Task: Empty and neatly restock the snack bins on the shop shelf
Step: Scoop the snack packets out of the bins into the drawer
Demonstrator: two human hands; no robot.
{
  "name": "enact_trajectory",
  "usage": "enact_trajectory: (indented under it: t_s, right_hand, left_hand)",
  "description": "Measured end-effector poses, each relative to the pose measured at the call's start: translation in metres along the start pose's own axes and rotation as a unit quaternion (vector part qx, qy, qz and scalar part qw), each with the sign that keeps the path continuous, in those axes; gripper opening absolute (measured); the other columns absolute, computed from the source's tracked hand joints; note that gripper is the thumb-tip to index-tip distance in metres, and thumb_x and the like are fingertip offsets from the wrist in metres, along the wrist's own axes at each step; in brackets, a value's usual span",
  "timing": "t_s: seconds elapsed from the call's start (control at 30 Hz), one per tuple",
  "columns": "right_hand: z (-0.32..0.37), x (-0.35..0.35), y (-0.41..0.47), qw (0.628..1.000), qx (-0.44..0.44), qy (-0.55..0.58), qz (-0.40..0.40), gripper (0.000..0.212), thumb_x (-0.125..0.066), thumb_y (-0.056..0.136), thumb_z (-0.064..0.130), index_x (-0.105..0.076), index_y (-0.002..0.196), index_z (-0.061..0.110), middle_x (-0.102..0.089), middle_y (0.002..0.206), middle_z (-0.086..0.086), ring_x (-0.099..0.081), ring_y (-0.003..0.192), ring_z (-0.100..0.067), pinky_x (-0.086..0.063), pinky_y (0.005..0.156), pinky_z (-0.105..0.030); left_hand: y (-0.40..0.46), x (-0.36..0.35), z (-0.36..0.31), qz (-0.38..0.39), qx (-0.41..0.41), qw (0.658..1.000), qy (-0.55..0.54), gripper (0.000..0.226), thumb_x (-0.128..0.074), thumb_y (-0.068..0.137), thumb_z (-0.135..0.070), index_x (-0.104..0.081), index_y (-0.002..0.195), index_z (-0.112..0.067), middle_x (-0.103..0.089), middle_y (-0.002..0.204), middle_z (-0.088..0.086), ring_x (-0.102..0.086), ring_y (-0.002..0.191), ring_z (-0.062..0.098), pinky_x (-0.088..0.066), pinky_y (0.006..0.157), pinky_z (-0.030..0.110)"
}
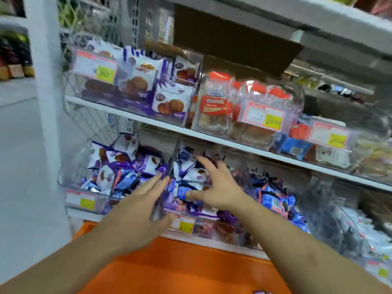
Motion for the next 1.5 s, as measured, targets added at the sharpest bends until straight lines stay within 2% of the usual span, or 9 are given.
enact_trajectory:
  t_s: [0.13, 0.27, 0.37, 0.6, 0.8, 0.97, 1.07, 1.2, 1.5]
  right_hand:
    - [0.002, -0.020, 0.068, 0.997, 0.020, -0.061, 0.030, 0.115, -0.082, 0.072, 0.072, -0.016, 0.163, 0.048, -0.032, 0.169, 0.004, -0.034, 0.153, -0.024, -0.040, 0.118, -0.037]
    - [0.001, -0.037, 0.088, 0.990, 0.027, -0.139, 0.003, 0.090, -0.085, 0.075, 0.061, -0.046, 0.153, 0.040, -0.051, 0.157, 0.009, -0.052, 0.139, -0.019, -0.045, 0.109, -0.030]
    - [-0.003, -0.032, 0.078, 0.988, 0.046, -0.141, -0.052, 0.069, -0.087, 0.077, 0.050, -0.061, 0.139, 0.039, -0.065, 0.141, 0.007, -0.065, 0.121, -0.020, -0.050, 0.096, -0.028]
    - [-0.001, 0.016, 0.023, 0.989, 0.077, -0.018, -0.123, 0.045, -0.083, 0.081, 0.016, -0.075, 0.123, 0.031, -0.070, 0.129, 0.016, -0.056, 0.118, 0.004, -0.028, 0.092, 0.007]
    - [-0.003, 0.052, -0.058, 0.967, 0.037, 0.171, -0.183, 0.037, -0.085, 0.084, 0.021, -0.074, 0.113, 0.041, -0.072, 0.117, 0.024, -0.068, 0.103, 0.002, -0.051, 0.086, -0.014]
    - [0.003, 0.059, -0.121, 0.931, 0.020, 0.299, -0.208, 0.040, -0.086, 0.085, 0.014, -0.075, 0.114, 0.039, -0.073, 0.120, 0.021, -0.067, 0.113, 0.001, -0.052, 0.095, -0.023]
    - [0.004, 0.047, -0.146, 0.906, 0.003, 0.380, -0.186, 0.043, -0.084, 0.085, 0.008, -0.075, 0.116, 0.038, -0.076, 0.113, 0.008, -0.072, 0.086, -0.012, -0.058, 0.077, -0.039]
    - [-0.010, 0.013, -0.171, 0.880, -0.030, 0.445, -0.166, 0.047, -0.082, 0.084, -0.001, -0.077, 0.117, 0.033, -0.075, 0.120, 0.002, -0.073, 0.109, -0.024, -0.058, 0.097, -0.055]
    - [-0.053, 0.013, -0.216, 0.920, -0.049, 0.375, -0.101, 0.043, -0.082, 0.088, 0.007, -0.073, 0.123, 0.031, -0.076, 0.108, 0.004, -0.072, 0.091, -0.029, -0.063, 0.083, -0.047]
  left_hand:
    - [0.034, -0.042, 0.071, 0.053, -0.012, 0.995, -0.082, 0.099, -0.022, 0.068, -0.096, -0.013, 0.158, -0.057, -0.003, 0.170, -0.026, -0.014, 0.155, 0.006, -0.018, 0.129, 0.040]
    - [0.032, -0.027, 0.052, 0.038, -0.006, 0.994, -0.099, 0.122, -0.034, 0.058, -0.108, -0.021, 0.162, -0.045, -0.010, 0.171, -0.021, -0.014, 0.154, 0.003, -0.018, 0.126, 0.034]
    - [0.003, -0.003, 0.003, 0.011, 0.016, 0.998, -0.052, 0.092, -0.058, 0.093, -0.066, 0.004, 0.159, -0.056, 0.008, 0.162, -0.039, -0.009, 0.144, -0.010, -0.022, 0.126, 0.033]
    - [-0.005, 0.009, -0.013, -0.006, -0.004, 1.000, -0.010, 0.078, -0.056, 0.100, -0.049, -0.009, 0.163, -0.048, -0.002, 0.167, -0.032, -0.019, 0.153, -0.001, -0.025, 0.120, 0.028]
    - [-0.019, 0.018, -0.053, -0.067, -0.015, 0.997, -0.041, 0.051, -0.059, 0.099, -0.038, -0.044, 0.148, -0.040, -0.040, 0.147, -0.026, -0.048, 0.128, 0.003, -0.043, 0.106, 0.029]
    - [-0.035, -0.001, -0.088, -0.027, -0.013, 0.992, -0.120, 0.060, -0.070, 0.095, -0.042, -0.042, 0.149, -0.046, -0.046, 0.133, -0.029, -0.048, 0.120, -0.006, -0.039, 0.099, 0.019]
    - [-0.035, -0.017, -0.106, 0.024, 0.020, 0.963, -0.267, 0.065, -0.078, 0.092, -0.030, -0.044, 0.145, -0.047, -0.055, 0.116, -0.033, -0.064, 0.101, -0.013, -0.049, 0.087, 0.008]
    - [-0.043, -0.055, -0.121, 0.060, 0.061, 0.913, -0.400, 0.043, -0.079, 0.087, 0.001, -0.065, 0.122, -0.021, -0.075, 0.109, 0.006, -0.076, 0.098, 0.023, -0.064, 0.087, 0.047]
    - [-0.060, -0.073, -0.094, 0.044, 0.082, 0.956, -0.278, 0.038, -0.090, 0.079, -0.014, -0.072, 0.106, -0.032, -0.077, 0.106, -0.009, -0.076, 0.092, 0.013, -0.061, 0.091, 0.043]
Point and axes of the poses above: each hand's wrist, its own y-axis towards the middle knuckle, its own x-axis out of the back of the hand, z = x × y, the point moved 6 cm from there along y, towards the middle knuckle
